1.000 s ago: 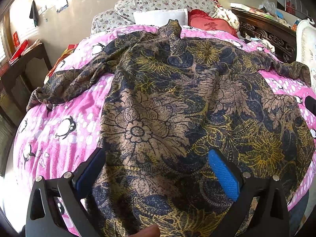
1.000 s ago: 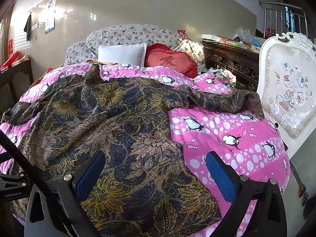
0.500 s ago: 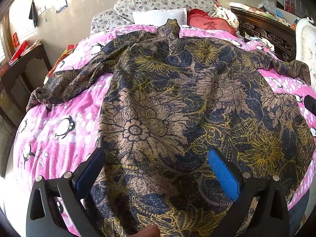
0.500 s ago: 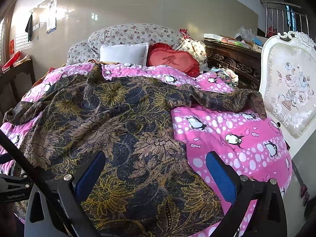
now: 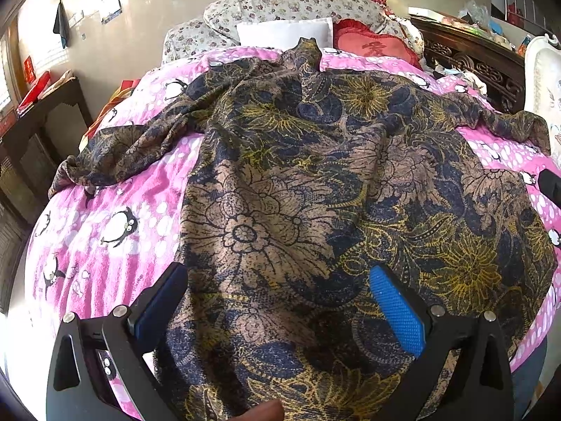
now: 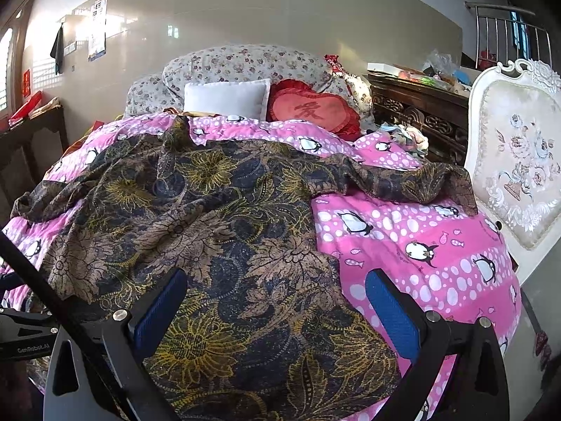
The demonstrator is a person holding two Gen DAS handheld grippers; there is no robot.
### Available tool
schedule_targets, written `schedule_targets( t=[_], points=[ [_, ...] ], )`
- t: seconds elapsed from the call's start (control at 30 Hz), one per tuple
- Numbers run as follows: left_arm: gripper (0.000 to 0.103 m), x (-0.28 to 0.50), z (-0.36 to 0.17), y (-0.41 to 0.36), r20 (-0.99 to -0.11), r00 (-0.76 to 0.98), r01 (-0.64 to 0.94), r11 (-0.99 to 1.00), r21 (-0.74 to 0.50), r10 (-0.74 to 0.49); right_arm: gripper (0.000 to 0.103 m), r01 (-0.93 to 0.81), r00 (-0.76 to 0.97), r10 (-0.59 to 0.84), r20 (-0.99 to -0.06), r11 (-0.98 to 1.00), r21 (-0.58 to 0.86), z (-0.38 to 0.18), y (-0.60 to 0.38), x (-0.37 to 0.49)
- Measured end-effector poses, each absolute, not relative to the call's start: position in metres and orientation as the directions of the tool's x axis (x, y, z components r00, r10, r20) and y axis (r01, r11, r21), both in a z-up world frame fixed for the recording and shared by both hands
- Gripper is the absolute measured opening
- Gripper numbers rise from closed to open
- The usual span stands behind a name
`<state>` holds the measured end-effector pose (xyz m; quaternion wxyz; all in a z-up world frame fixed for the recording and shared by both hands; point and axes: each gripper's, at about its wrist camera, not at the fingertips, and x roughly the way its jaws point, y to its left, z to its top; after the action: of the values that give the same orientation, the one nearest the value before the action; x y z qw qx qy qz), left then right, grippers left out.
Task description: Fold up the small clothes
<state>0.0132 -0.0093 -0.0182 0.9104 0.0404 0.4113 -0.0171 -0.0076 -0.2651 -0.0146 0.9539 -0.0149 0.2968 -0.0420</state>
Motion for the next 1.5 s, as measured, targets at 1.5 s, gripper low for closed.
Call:
schedule_targets(
  t=[1.5],
  points=[
    [0.103, 0.018, -0.024, 0.002, -0.751, 0.660, 0.050, 0.998, 0.038, -0.004, 0.103, 0.026, 0.825, -0.061, -0.562, 0.997, -0.069, -0.009, -0.246, -0.006]
  ],
)
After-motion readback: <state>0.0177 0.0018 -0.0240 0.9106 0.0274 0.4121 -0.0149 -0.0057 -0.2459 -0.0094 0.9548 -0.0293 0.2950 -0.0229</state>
